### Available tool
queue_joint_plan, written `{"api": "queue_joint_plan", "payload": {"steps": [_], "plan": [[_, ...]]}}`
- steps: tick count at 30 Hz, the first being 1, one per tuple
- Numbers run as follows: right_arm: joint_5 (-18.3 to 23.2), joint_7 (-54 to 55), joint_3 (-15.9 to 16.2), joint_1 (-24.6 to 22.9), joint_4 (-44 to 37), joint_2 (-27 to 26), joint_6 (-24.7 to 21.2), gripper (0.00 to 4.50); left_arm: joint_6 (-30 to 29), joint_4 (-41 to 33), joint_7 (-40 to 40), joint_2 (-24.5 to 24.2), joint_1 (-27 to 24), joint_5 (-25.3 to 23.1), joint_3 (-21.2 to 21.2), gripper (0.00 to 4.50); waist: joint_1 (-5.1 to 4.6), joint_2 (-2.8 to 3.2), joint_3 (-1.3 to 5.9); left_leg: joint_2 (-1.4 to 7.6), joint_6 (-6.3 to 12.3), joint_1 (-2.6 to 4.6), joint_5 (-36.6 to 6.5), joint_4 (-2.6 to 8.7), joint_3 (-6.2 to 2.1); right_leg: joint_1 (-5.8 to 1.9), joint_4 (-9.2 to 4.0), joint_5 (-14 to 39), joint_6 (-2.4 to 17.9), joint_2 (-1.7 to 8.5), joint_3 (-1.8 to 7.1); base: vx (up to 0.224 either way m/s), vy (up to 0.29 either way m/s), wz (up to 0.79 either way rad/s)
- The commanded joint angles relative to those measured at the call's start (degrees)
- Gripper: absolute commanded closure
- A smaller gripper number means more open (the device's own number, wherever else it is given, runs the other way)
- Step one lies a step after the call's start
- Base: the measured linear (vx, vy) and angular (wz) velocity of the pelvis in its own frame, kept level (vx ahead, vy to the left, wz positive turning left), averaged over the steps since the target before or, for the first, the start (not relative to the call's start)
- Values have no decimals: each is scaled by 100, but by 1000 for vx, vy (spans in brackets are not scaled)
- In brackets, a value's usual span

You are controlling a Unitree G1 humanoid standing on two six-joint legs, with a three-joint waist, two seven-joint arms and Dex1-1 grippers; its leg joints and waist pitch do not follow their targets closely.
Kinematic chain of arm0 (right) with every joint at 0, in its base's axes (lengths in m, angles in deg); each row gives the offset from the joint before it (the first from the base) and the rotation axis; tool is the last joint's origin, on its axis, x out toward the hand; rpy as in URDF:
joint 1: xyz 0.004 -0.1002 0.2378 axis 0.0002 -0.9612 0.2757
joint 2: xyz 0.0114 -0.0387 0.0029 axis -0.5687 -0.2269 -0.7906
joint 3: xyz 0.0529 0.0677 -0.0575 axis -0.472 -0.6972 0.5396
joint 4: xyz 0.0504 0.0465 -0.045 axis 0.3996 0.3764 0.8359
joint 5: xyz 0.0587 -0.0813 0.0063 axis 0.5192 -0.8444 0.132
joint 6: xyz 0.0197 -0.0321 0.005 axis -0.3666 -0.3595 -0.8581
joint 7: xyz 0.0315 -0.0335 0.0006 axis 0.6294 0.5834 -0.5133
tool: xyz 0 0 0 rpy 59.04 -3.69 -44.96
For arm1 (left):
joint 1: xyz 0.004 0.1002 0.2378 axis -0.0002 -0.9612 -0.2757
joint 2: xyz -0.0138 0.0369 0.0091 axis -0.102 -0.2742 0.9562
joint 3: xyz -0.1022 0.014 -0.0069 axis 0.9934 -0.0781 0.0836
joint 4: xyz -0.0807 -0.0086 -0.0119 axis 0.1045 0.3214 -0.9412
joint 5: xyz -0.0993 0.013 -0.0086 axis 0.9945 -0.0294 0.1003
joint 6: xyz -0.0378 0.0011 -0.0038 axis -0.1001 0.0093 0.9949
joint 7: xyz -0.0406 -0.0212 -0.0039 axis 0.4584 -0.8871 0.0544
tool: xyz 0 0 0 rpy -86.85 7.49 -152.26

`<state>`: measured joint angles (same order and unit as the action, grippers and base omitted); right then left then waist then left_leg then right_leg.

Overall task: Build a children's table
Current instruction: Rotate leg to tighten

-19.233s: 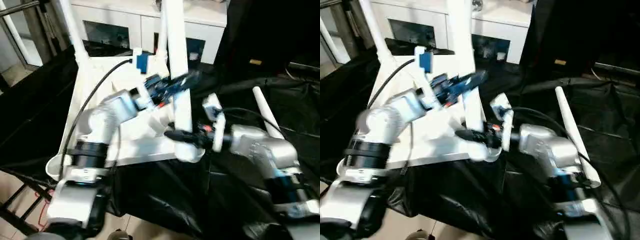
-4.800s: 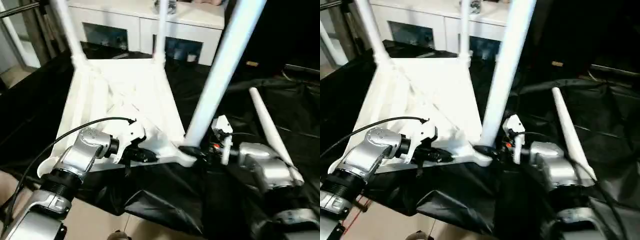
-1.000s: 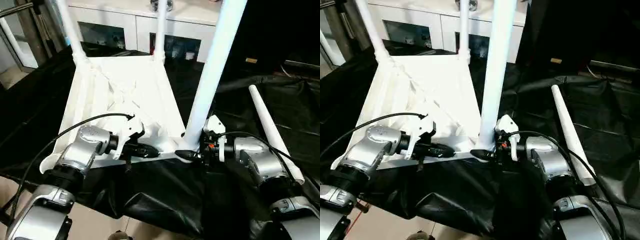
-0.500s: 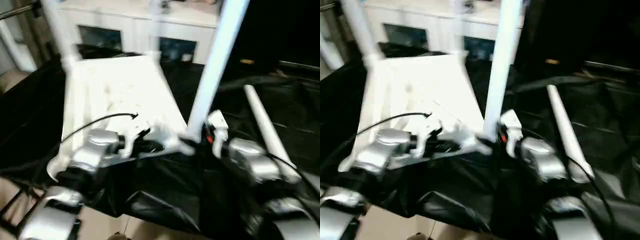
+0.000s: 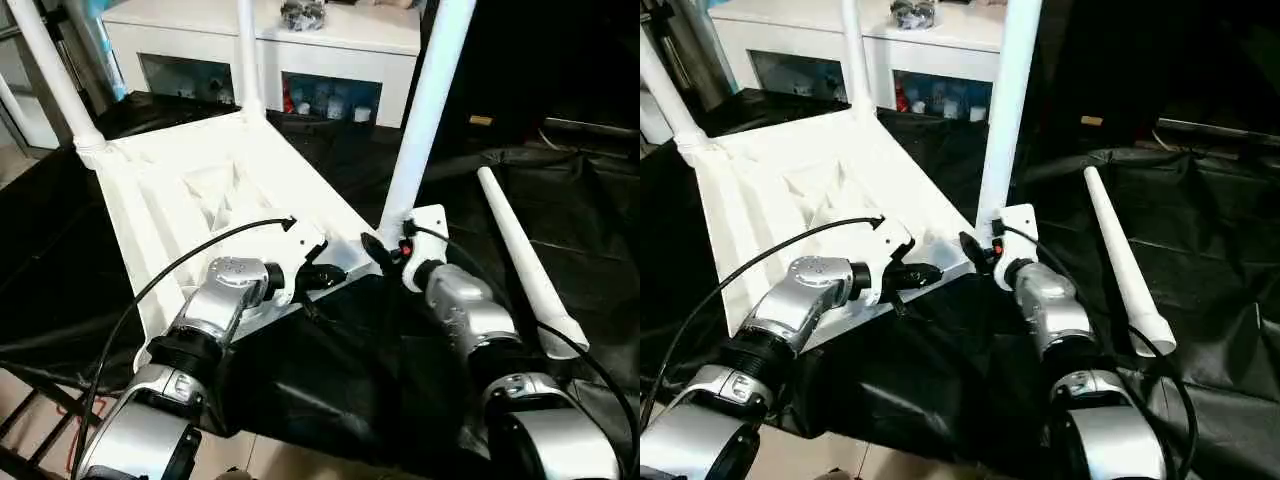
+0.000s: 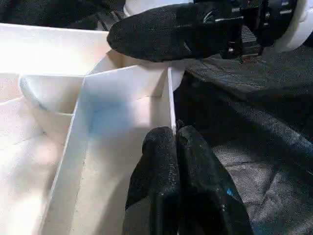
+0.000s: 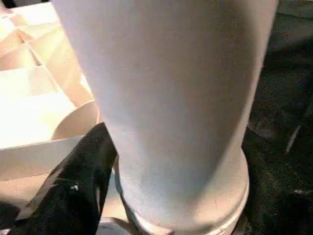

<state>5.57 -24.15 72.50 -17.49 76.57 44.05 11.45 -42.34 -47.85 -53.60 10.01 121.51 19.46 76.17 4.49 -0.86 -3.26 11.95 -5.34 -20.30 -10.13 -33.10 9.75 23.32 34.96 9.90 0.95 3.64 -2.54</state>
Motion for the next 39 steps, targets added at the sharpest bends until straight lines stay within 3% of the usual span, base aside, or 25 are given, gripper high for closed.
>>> {"api": "queue_joint_plan", "payload": {"steps": [1, 4, 11, 16, 20, 29, 32, 35, 36, 39], "plan": [[-64, -875, 536, -61, 49, -186, -49, 56, 238, -305, -272, 128, 150, 128, -175, 450, 7, -5, 374, 78, 166, -1, -1358, 383, 12, -281, -470, 1523, 1123, 379, 202, 0, 0, 0], [-73, -1777, 822, -239, -297, 159, -20, 48, 298, -417, -649, -86, 35, 194, -206, 450, 17, -13, 381, 83, 287, -24, -1183, 362, 23, -306, -435, 1154, 1203, 372, 205, 0, 0, 0], [175, -3271, 1060, -539, -1011, 728, -385, 48, 279, -556, -1304, -458, -79, 287, -251, 450, 94, 2, 390, 118, 375, -7, -1017, 351, 39, -312, -382, 815, 1395, 354, 186, 0, 0, 0], [192, -3988, 1255, -673, -1298, 1068, -528, 48, 385, -484, -1662, -698, -51, 290, -243, 450, 169, -10, 387, 123, 341, 2, -1111, 346, 44, -309, -401, 1062, 1337, 379, 191, 0, 0, 0], [133, -4377, 1435, -762, -1499, 1259, -596, 88, 393, -510, -2136, -982, -53, 343, -239, 450, 203, -5, 382, 133, 288, 7, -1127, 358, 39, -290, -402, 1197, 1273, 383, 196, 0, 0, 0], [122, -4465, 1484, -859, -1681, 1238, -749, 160, 440, -519, -2244, -1080, -91, 334, -232, 450, 213, -8, 391, 125, 244, 2, -1049, 354, 38, -295, -385, 1037, 1305, 386, 193, 0, 0, 0], [118, -3991, 1348, -860, -1584, 1073, -754, 167, 445, -424, -1894, -952, -49, 276, -206, 450, 210, 0, 389, 128, 228, 2, -1045, 358, 35, -291, -386, 1030, 1310, 388, 191, 0, 0, 0], [14, -3322, 1206, -774, -1317, 886, -659, 171, 384, -365, -1593, -804, 7, 257, -146, 450, 200, -6, 369, 120, 175, 16, -1233, 370, 34, -277, -422, 1332, 1255, 391, 193, 0, 0, 0], [-110, -2648, 1088, -658, -1019, 729, -606, 171, 328, -324, -1330, -674, 61, 231, -104, 450, 144, 12, 337, 105, 39, 36, -1506, 395, 18, -240, -475, 1871, 1159, 409, 195, 0, 0, 0], [-252, -1418, 829, -449, -487, 412, -514, 172, 233, -231, -802, -388, 174, 169, -30, 450, 64, -8, 325, 81, -124, 45, -1659, 419, -20, -238, -540, 2520, 920, 420, 187, 0, 0, 0]]}}
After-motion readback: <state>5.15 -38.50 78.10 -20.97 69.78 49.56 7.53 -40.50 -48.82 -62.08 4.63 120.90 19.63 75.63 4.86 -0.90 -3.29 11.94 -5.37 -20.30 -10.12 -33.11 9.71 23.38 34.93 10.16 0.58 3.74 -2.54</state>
